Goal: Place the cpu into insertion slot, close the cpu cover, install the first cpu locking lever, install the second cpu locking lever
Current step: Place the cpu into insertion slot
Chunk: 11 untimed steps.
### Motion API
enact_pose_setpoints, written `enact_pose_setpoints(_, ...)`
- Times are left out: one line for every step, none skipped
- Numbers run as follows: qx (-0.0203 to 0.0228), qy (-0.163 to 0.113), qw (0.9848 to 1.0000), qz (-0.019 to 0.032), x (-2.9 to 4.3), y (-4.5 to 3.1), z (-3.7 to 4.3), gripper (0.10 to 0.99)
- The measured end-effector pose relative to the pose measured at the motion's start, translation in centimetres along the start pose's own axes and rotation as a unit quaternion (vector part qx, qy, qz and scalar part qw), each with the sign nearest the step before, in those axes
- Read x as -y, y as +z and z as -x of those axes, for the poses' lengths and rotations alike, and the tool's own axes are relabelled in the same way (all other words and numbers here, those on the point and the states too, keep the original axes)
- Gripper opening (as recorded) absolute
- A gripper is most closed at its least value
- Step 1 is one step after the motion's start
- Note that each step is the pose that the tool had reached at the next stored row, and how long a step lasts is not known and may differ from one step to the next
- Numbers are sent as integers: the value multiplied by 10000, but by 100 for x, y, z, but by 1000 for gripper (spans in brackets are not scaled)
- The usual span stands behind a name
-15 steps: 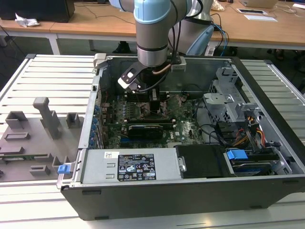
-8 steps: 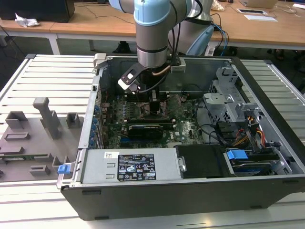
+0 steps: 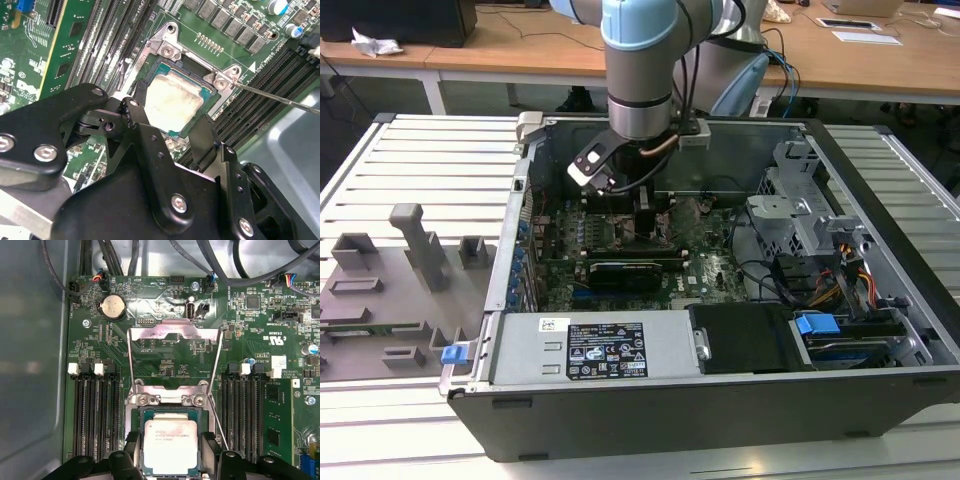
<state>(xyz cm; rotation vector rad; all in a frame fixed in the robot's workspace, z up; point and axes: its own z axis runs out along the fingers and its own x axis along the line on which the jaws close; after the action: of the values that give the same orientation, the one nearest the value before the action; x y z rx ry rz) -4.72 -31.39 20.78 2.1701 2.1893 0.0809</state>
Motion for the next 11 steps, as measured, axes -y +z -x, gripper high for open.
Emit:
enact_pose_setpoints(-1, 0, 10000, -4, -2, -19, 0, 588)
enact_pose_setpoints(-1, -1, 10000, -13, -6, -34, 0, 463)
enact_pose_setpoints(-1, 0, 10000, -21, -10, -39, 0, 400)
enact_pose_setpoints(-1, 0, 10000, -29, -13, -42, 0, 400)
enact_pose_setpoints(0, 0, 10000, -39, -18, -45, 0, 341)
enact_pose_setpoints(2, 0, 10000, -47, -21, -47, 0, 278)
enact_pose_setpoints(3, 0, 10000, -55, -24, -50, 0, 220)
enact_pose_setpoints(5, 1, 10000, -58, -24, -53, 0, 106)
enact_pose_setpoints(7, 0, 10000, -59, -24, -56, 0, 106)
enact_pose_setpoints(6, 0, 10000, -59, -25, -59, 0, 106)
enact_pose_setpoints(6, 0, 10000, -58, -25, -61, 0, 106)
